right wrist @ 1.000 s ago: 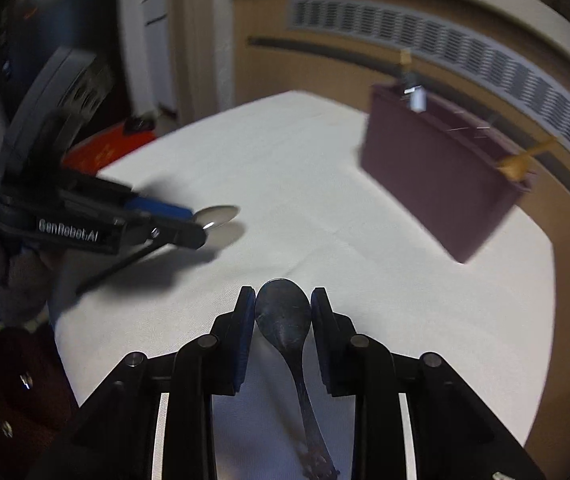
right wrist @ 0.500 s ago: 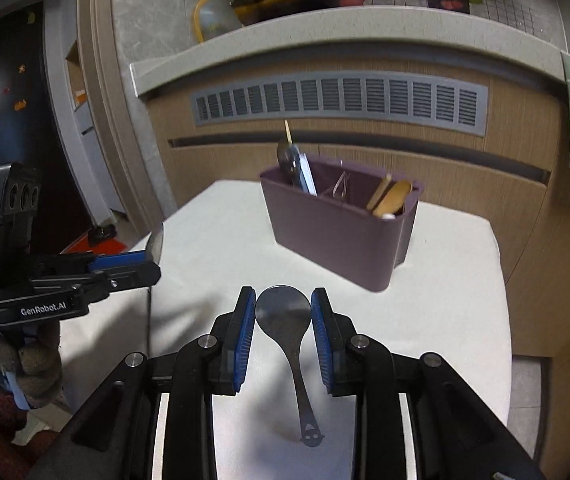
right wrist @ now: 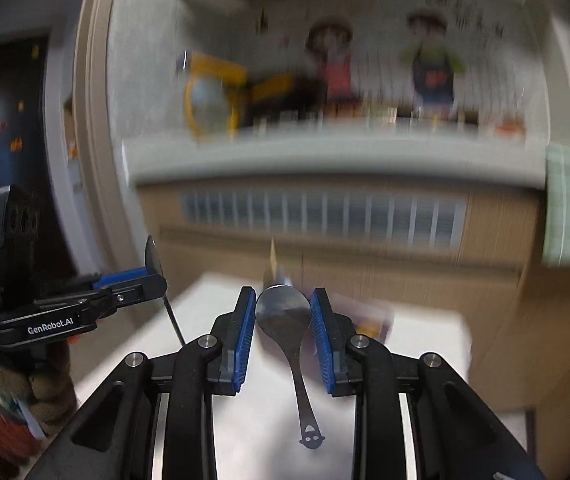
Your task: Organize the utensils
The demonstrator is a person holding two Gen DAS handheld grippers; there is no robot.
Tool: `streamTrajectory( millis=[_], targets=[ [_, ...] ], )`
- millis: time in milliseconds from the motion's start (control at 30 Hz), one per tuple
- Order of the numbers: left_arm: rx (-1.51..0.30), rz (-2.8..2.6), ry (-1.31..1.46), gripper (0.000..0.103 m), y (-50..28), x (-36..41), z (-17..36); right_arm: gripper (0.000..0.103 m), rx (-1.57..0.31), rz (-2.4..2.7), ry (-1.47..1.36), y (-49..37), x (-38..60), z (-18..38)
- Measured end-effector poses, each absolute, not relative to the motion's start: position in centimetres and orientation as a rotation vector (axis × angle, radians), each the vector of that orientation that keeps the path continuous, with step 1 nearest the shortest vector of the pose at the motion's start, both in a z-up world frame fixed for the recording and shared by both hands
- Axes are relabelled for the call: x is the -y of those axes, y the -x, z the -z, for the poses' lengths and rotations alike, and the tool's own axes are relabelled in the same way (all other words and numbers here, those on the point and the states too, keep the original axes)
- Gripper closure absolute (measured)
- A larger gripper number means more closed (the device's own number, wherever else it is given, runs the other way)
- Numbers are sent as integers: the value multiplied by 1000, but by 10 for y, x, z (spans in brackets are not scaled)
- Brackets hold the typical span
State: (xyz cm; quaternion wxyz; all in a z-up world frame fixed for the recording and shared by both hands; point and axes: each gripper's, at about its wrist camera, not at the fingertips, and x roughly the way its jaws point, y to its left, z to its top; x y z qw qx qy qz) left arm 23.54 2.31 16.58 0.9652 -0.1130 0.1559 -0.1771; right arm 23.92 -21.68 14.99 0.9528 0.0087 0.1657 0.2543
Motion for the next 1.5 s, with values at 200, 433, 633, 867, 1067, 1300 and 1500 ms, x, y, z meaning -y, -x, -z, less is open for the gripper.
streamTrajectory(
  millis=[200,433,633,867,1067,1300,1500],
  targets=[
    [-316,356,335,72,-302,-33,-172,78,-309,-495,-104,-306,214,-178],
    [-427,388,383,72,-364,-21,-120,78,-414,-446,-125,-361,201,-120],
    [-602,451,353,70,-389,-7,-68,74,-582,-422,-127,-383,202,-79],
    [-564,239,284,67,-329,-18,-57,74,-548,-322,-39,-332,220,-67],
    [-539,38,131,67,-231,-15,-45,75,-502,-312,24,-243,226,-62],
    [-566,-49,86,67,-151,-2,-20,74,-573,-382,-17,-171,218,-27],
    [-576,-22,61,67,-123,11,-18,74,-580,-345,30,-140,210,-5]
  ],
)
